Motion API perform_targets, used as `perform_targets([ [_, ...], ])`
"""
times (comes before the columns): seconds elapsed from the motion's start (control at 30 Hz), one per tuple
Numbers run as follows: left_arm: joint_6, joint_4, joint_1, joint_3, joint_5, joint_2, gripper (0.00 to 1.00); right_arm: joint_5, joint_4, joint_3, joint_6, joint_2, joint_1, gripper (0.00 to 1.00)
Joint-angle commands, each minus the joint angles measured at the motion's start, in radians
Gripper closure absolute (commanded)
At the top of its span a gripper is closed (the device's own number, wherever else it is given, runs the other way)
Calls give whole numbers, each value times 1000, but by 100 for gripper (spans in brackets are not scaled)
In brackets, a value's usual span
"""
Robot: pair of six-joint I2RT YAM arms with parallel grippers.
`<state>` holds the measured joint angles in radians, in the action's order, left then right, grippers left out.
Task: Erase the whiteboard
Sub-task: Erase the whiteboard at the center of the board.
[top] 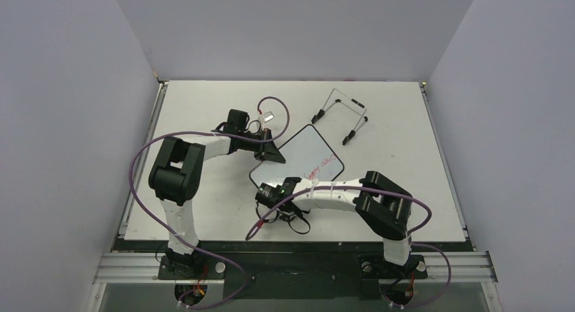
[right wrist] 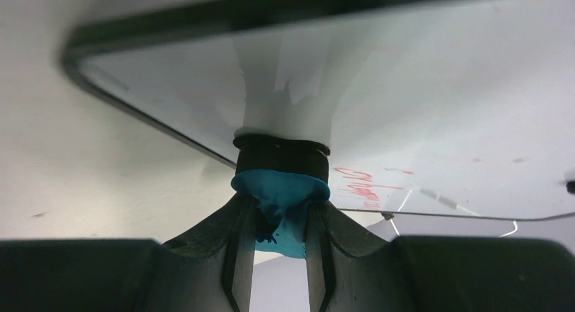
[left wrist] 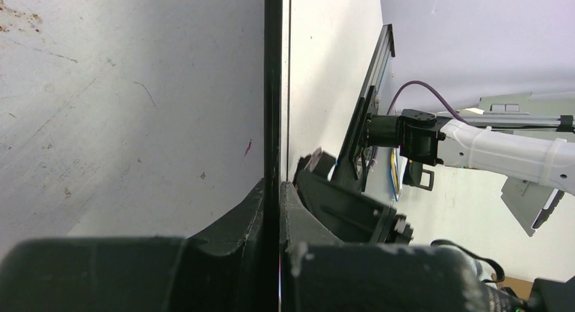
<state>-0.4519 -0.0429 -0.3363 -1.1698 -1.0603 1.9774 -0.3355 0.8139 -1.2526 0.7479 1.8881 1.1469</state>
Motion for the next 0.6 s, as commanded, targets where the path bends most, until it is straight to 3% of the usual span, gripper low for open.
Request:
perform_targets([
  [0.0, 45, -13, -15, -27, -13, -11, 100, 95, -52, -5, 5, 24, 23, 100],
  [0.3, 45, -5, -15, -24, -15, -10, 100, 85, -90, -107, -58, 3, -151, 100],
  [0.57, 45, -9, -15, -23, -11, -18, 100, 145, -91, 62, 5, -29, -8, 100],
])
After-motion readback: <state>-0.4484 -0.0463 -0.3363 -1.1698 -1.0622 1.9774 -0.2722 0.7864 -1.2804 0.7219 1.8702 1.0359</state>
